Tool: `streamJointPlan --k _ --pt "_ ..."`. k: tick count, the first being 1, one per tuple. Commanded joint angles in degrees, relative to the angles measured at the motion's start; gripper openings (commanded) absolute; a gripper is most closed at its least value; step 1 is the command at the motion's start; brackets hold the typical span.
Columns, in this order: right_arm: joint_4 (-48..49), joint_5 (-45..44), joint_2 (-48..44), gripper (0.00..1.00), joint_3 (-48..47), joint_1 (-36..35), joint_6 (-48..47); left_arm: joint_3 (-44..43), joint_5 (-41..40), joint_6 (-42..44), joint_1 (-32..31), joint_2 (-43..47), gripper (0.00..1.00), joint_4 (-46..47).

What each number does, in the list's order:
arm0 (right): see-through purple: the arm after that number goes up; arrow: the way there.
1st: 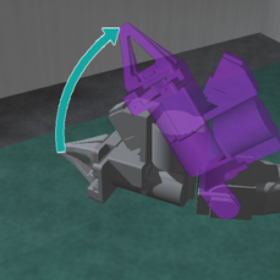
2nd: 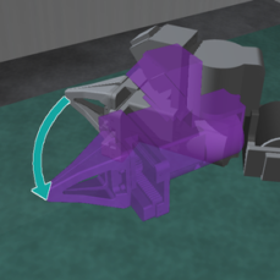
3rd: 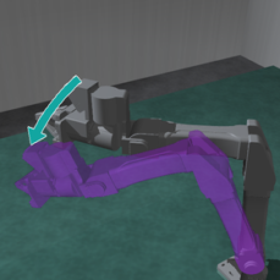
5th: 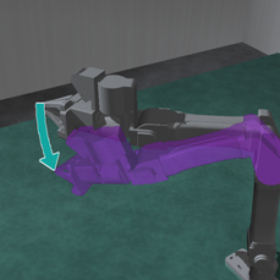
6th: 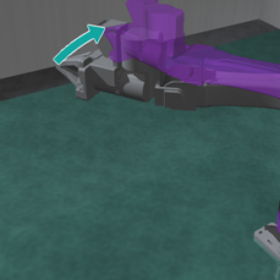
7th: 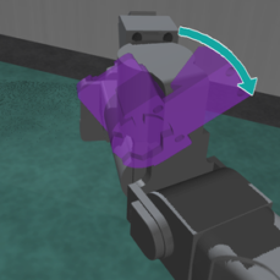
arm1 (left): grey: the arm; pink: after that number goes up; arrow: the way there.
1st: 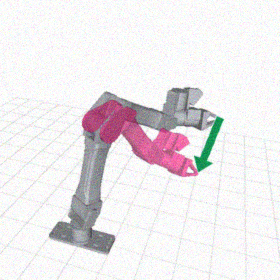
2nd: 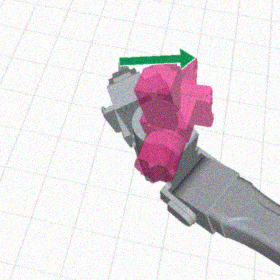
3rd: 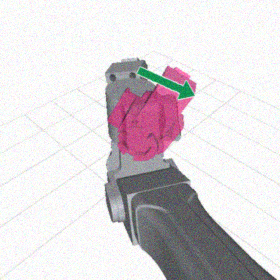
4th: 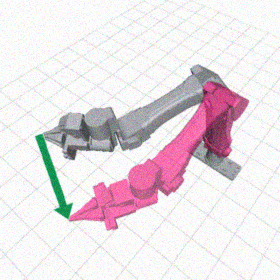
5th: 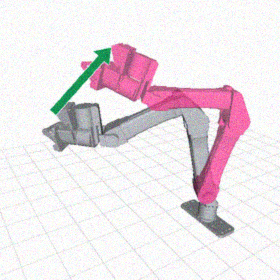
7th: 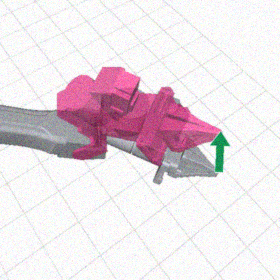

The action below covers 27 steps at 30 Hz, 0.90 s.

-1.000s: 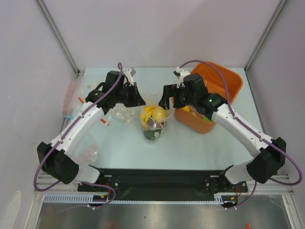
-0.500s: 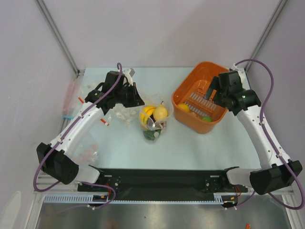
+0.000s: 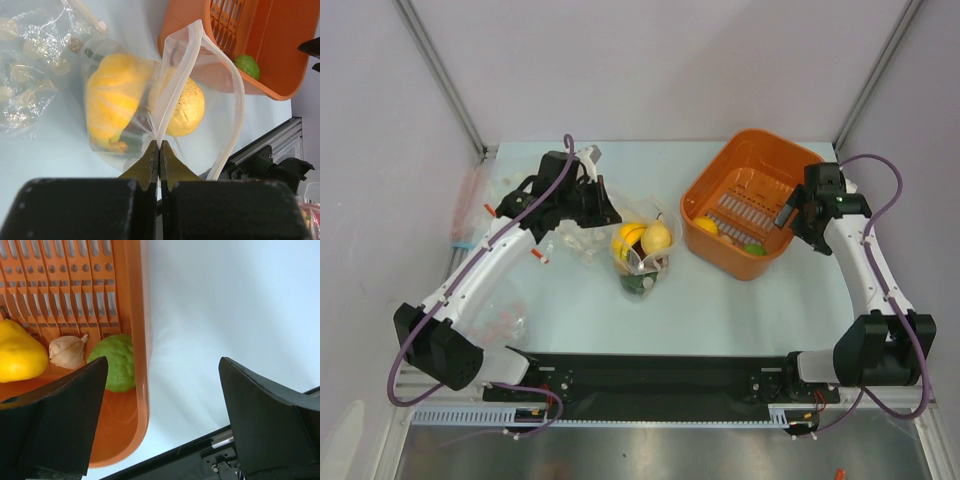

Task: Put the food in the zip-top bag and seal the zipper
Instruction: Place the fake fruit in the zipper food storage bag, then adjust the bin at the center of the board.

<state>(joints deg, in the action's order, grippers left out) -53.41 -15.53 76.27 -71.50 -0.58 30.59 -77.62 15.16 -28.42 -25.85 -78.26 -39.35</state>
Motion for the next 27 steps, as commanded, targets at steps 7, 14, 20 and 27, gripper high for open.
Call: streamJointPlan --k 7,14,20,27 --pt "6.5 4.2 5.1 0.72 0.0 0.1 -1.5 -0.1 0.1 0.4 0.4 2.5 0.00 1.5" --pt "6.9 4.4 -0.8 0.00 4.2 2.2 -8.4 -0.7 -0.3 0.7 0.4 2.1 0.00 1.5" --pt "6.6 6.1 -17.6 0.00 11.5 4.3 -14.4 -1.5 -0.5 0.7 0.4 1.8 0.00 0.9" --pt "12.6 8.8 -33.6 0.00 12.0 3.8 -18.9 -1.3 -0.3 0.1 0.4 2.1 0.00 0.9"
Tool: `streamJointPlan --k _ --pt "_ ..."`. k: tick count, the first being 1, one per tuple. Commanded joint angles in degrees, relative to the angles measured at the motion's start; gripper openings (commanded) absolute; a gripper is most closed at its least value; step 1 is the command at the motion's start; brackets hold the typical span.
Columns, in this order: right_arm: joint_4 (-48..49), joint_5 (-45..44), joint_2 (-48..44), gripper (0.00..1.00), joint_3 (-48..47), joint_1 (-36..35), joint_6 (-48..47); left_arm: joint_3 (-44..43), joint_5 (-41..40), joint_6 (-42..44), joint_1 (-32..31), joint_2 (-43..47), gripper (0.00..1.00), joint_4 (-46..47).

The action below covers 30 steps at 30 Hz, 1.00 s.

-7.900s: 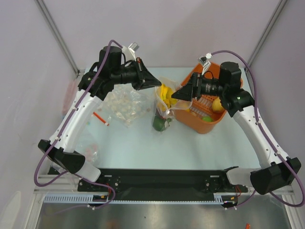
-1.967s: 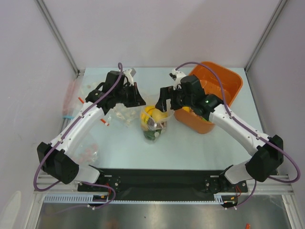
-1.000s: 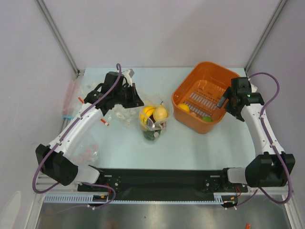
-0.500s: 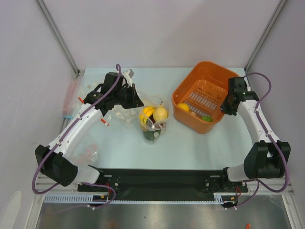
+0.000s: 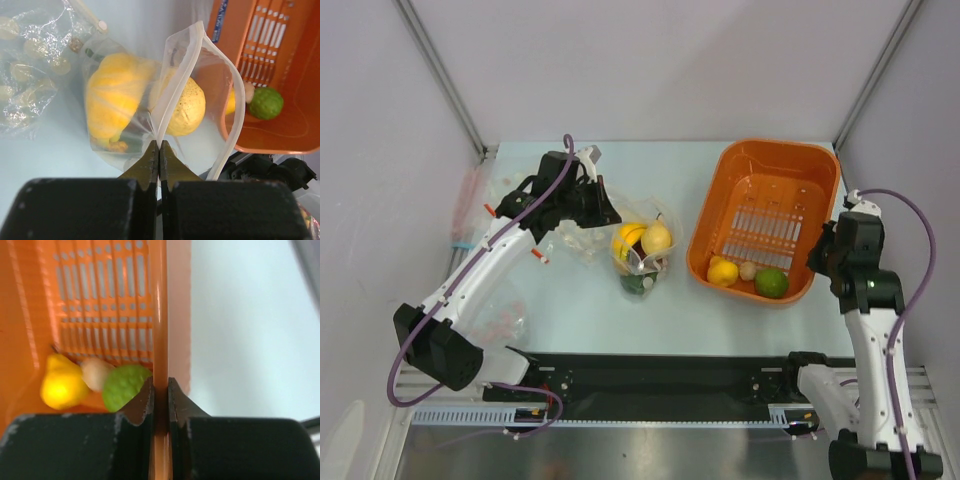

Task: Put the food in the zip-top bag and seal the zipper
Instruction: Adjust the bin at the center of the board.

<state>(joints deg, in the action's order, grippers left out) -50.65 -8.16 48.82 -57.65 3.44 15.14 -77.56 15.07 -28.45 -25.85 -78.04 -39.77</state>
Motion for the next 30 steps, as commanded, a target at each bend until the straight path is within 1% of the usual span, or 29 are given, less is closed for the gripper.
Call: streamJointPlan --k 1,5,6,8,11,15,17,20,24,27,30 --pt "10.8 1.6 -7.1 0.00 -2.2 -0.2 -4.1 -1.3 -0.3 0.1 0.4 1.8 0.00 1.3" --pt "16.7 5.1 -11.2 0.00 -2.3 -0.2 -9.9 -1.0 0.1 -0.1 0.4 1.8 0.00 1.4" --pt "20.0 5.4 -12.2 0.00 -1.8 -0.2 -11.4 -0.9 0.3 -0.2 0.4 1.8 0.00 1.4" --pt "22.9 5.4 -14.6 0.00 0.0 -0.2 -12.2 -0.8 0.5 -0.4 0.4 1.8 0.00 1.6" --pt "23.4 6.7 -14.3 0.00 -0.7 -0.2 -14.3 -0.9 0.6 -0.4 0.4 1.7 0.00 1.9" --pt "22.9 6.5 -13.6 0.00 -1.2 -0.2 -14.2 -0.9 0.6 -0.4 0.4 1.8 0.00 1.9" --pt "22.3 6.9 -13.0 0.00 -1.3 -0.2 -13.1 -0.9 0.4 -0.4 0.4 1.9 0.00 1.9" --pt "18.1 7.5 -9.8 0.00 -3.1 -0.2 -11.5 -0.8 0.2 -0.4 0.5 2.4 0.00 1.8" --pt "10.7 9.0 -2.8 0.00 -7.1 0.2 -8.1 -0.7 -0.2 -0.3 0.4 2.8 0.00 1.6" --pt "6.9 9.8 0.7 0.00 -9.5 1.0 -5.4 -0.8 -0.3 -0.3 0.4 2.9 0.00 1.6" --pt "5.8 11.0 4.3 0.00 -10.1 1.8 -3.3 -0.8 -0.2 -0.2 0.4 2.9 0.00 1.6"
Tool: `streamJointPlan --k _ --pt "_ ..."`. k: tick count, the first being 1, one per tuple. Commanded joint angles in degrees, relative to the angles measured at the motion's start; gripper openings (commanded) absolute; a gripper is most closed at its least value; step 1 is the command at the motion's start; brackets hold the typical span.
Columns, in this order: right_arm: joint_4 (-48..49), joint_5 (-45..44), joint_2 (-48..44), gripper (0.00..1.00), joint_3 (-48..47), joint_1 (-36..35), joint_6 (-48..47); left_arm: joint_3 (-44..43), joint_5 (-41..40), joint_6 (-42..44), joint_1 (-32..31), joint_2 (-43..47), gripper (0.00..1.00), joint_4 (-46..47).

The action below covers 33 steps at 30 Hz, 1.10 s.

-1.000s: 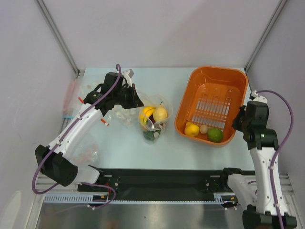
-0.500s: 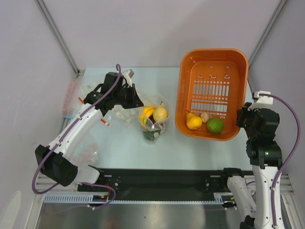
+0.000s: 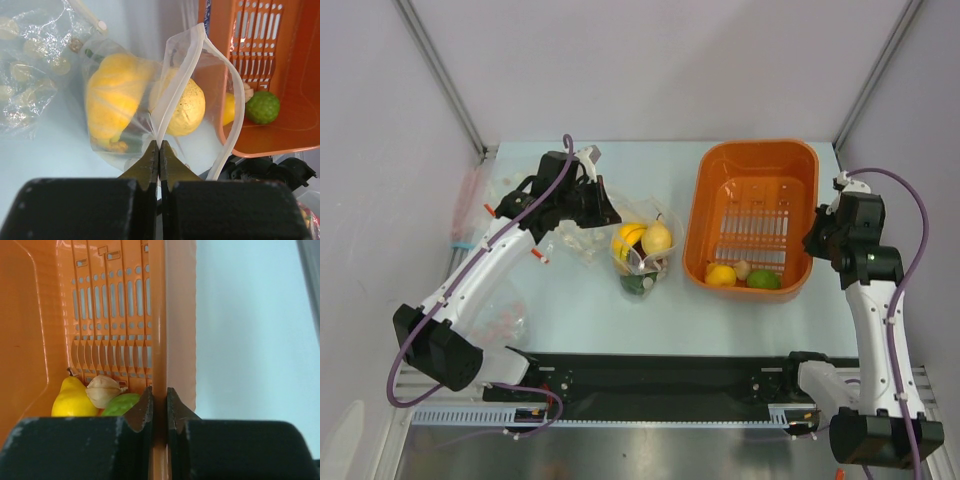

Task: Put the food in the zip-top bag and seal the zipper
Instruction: Adjust the bin at the center of the board.

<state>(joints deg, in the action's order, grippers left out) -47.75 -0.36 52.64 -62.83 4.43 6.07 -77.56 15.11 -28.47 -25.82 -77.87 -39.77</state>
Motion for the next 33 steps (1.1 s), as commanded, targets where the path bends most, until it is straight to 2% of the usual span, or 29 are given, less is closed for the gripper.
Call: streamJointPlan --k 1,7,10,16,17,18,19,20,25,28,29,32,33 --pt "2.9 3.2 2.0 0.00 -4.8 1.3 6.5 -0.8 -0.4 -0.1 0.4 2.7 0.00 1.5" --pt "6.1 0.9 7.0 0.00 -3.3 3.0 9.3 -0.2 -0.7 0.1 0.4 3.2 0.00 1.5" --pt "8.5 0.4 11.9 0.05 -3.8 3.4 10.8 0.5 -0.8 0.0 0.4 3.8 0.00 2.0" --pt "5.3 -3.3 24.6 0.06 -14.0 3.7 15.3 0.6 -1.0 0.2 0.4 3.7 0.00 2.1" --pt "4.5 -3.9 25.8 0.12 -15.0 3.7 15.4 0.3 -0.9 0.2 0.4 3.7 0.00 2.2" --pt "3.1 -4.1 26.6 0.24 -16.1 3.7 14.9 0.1 -1.0 0.3 0.4 3.6 0.00 2.1" --pt "2.2 -5.2 27.7 0.54 -17.1 3.7 14.8 -0.1 -1.1 0.3 0.4 3.6 0.00 1.9" --pt "1.0 -5.7 27.8 0.60 -18.5 3.8 15.0 -0.6 -1.1 0.4 0.4 3.5 0.00 1.8" --pt "-0.5 -7.9 25.3 0.66 -20.9 3.3 14.9 -1.4 -1.5 0.8 0.4 3.2 0.00 1.4" --pt "-2.7 -11.1 25.0 0.68 -25.6 -0.8 12.5 -1.0 -1.8 0.7 0.4 3.4 0.00 1.4" --pt "-3.7 -11.2 25.5 0.68 -28.0 -4.1 11.9 -0.9 -1.8 0.7 0.5 3.5 0.00 1.4" --pt "-5.9 -8.3 27.6 0.67 -31.6 -9.9 11.2 -0.8 -2.1 0.7 0.4 3.4 0.00 1.2" --pt "-6.7 -7.3 28.4 0.67 -33.5 -14.0 11.4 -0.8 -2.1 0.7 0.4 3.6 0.00 1.3"
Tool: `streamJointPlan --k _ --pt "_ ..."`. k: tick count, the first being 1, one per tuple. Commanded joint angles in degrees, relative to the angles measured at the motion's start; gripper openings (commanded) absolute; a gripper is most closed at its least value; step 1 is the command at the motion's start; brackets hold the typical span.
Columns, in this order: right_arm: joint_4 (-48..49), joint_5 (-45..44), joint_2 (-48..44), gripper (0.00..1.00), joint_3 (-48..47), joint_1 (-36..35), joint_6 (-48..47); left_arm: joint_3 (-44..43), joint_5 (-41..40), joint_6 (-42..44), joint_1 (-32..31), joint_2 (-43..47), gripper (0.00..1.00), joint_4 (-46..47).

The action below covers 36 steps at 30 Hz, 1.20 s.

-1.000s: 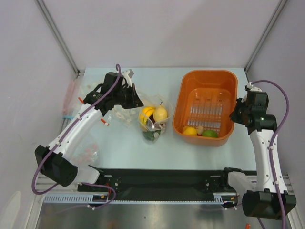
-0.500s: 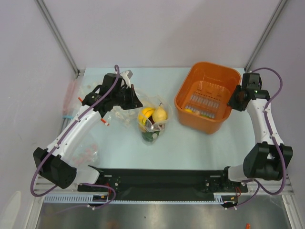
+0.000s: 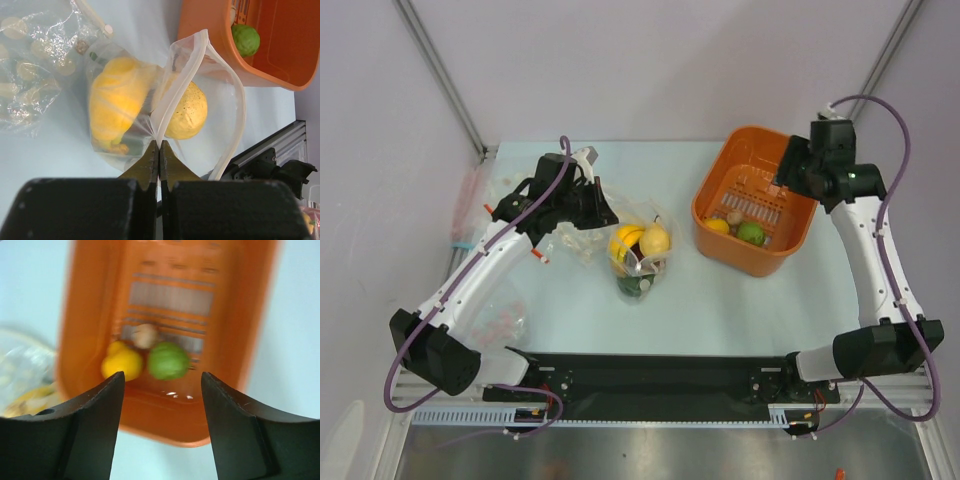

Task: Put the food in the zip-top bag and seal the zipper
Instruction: Adjust the bin at the center of the board, then zip the zipper food storage bag at the center of the board.

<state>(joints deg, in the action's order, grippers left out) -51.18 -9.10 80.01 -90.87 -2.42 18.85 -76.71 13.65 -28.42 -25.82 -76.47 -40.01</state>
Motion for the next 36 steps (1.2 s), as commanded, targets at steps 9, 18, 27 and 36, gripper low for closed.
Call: streamJointPlan --k 9,18,27,36 --pt "-2.1 10.7 6.5 0.63 -7.0 -24.2 9.2 -2.3 -0.8 1.2 0.4 1.8 0.00 1.7" --pt "4.1 14.9 10.7 0.59 -3.8 -33.0 12.4 -2.4 -0.6 1.9 0.4 1.8 0.00 1.4" --pt "4.1 13.6 13.0 0.53 -2.2 -34.5 11.8 -2.3 -1.0 2.1 0.4 2.2 0.00 1.1" --pt "5.9 12.0 11.2 0.00 -2.0 -35.6 11.3 -4.6 0.1 2.5 0.4 1.1 0.00 0.0"
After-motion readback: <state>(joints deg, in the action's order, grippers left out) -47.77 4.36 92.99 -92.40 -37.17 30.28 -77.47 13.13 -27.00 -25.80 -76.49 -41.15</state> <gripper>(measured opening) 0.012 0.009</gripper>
